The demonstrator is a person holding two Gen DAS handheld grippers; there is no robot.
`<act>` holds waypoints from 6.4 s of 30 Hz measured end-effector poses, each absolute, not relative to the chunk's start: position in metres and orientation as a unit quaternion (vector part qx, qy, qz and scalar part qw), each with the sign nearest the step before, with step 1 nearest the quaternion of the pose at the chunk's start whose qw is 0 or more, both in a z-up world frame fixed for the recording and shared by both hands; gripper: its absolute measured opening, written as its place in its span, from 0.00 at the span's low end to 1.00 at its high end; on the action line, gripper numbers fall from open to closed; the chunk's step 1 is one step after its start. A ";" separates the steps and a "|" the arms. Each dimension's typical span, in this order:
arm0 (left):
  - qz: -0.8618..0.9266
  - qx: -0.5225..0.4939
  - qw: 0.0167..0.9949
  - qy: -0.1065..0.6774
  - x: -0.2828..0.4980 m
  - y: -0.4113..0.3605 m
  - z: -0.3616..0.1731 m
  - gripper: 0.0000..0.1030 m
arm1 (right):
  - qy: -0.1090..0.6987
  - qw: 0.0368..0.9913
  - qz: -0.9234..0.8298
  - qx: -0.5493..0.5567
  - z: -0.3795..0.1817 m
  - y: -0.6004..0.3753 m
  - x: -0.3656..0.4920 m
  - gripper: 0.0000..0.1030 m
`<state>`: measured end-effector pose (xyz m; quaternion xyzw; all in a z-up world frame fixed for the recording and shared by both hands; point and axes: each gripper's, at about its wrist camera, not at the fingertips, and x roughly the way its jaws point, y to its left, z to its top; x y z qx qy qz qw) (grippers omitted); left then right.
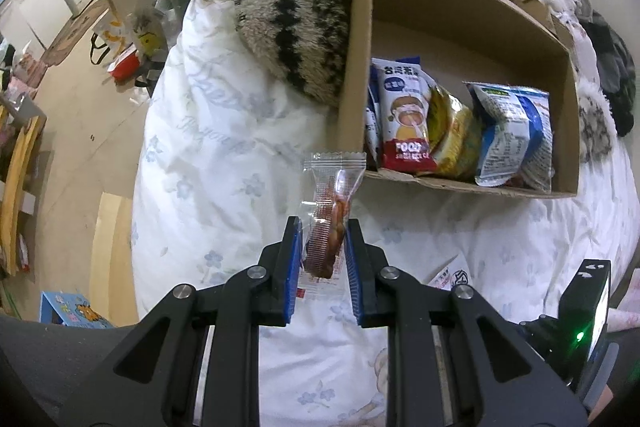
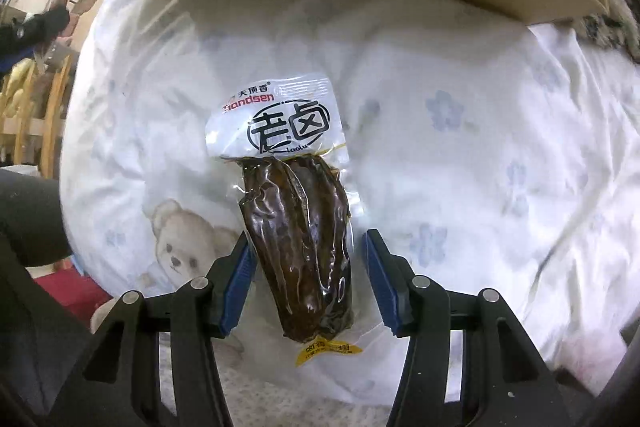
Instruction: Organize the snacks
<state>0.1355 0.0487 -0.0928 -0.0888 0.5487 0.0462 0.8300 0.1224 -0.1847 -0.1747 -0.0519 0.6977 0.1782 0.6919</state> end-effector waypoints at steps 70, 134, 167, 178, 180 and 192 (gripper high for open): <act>-0.038 -0.059 0.868 0.491 0.236 -0.005 -0.046 0.17 | 0.476 0.856 0.141 0.145 -0.053 -0.251 0.252 0.51; -0.016 -0.048 0.926 0.374 0.101 0.027 0.007 0.83 | 0.421 0.891 0.115 0.120 -0.009 -0.238 0.117 1.00; 0.029 -0.018 0.938 0.344 0.077 0.014 -0.003 1.00 | 0.350 0.934 0.060 0.025 -0.016 -0.205 0.080 1.00; 0.030 -0.015 0.936 0.350 0.077 0.013 -0.007 1.00 | 0.344 0.937 0.056 0.024 -0.014 -0.207 0.080 1.00; 0.030 -0.016 0.936 0.349 0.077 0.013 -0.007 1.00 | 0.342 0.938 0.055 0.025 -0.013 -0.207 0.080 1.00; 0.031 -0.015 0.936 0.349 0.077 0.014 -0.007 1.00 | 0.334 0.941 0.049 0.026 -0.012 -0.209 0.077 1.00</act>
